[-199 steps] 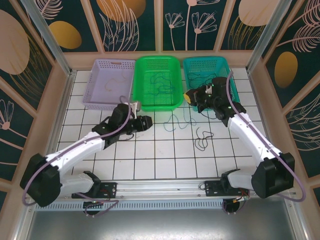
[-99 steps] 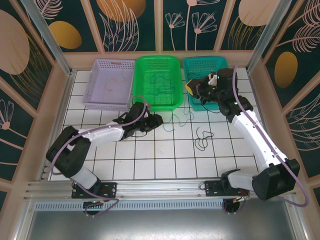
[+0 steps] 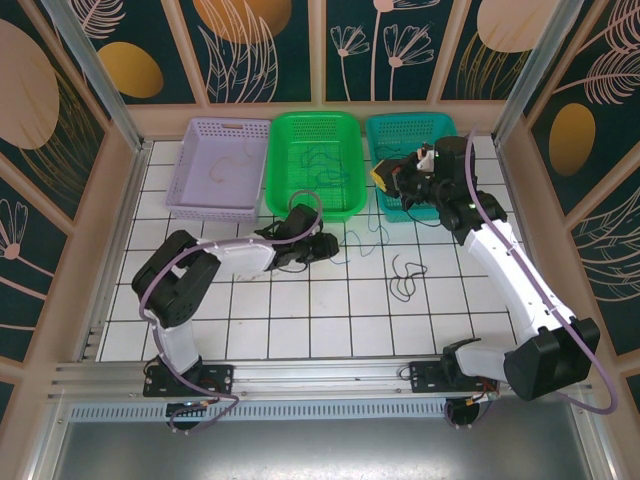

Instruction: Untangle the cables

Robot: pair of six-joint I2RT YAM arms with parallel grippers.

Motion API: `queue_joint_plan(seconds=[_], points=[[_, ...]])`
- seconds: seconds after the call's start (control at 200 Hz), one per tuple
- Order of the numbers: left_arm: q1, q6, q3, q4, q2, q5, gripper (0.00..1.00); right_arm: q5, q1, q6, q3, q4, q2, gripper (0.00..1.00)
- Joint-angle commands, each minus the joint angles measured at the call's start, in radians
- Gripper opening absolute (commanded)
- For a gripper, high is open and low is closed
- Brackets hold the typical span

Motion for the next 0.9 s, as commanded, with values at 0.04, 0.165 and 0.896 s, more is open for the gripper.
queue_joint_plan(seconds=[0.04,0.165,0.896], points=[[-0.014,0.068,0.041,-0.051,0.039,-0.072,0.39,-0.025,-0.015,0.008,-0.006,0.018,-0.011,0.00],[-0.032,0.096,0.064,-0.062,0.077,-0.086,0.36,-0.026,-0.019,0.014,-0.014,0.020,-0.014,0.00],[-0.093,0.123,0.063,-0.175,-0.021,-0.255,0.45,-0.036,-0.034,0.030,-0.042,0.049,-0.017,0.00]])
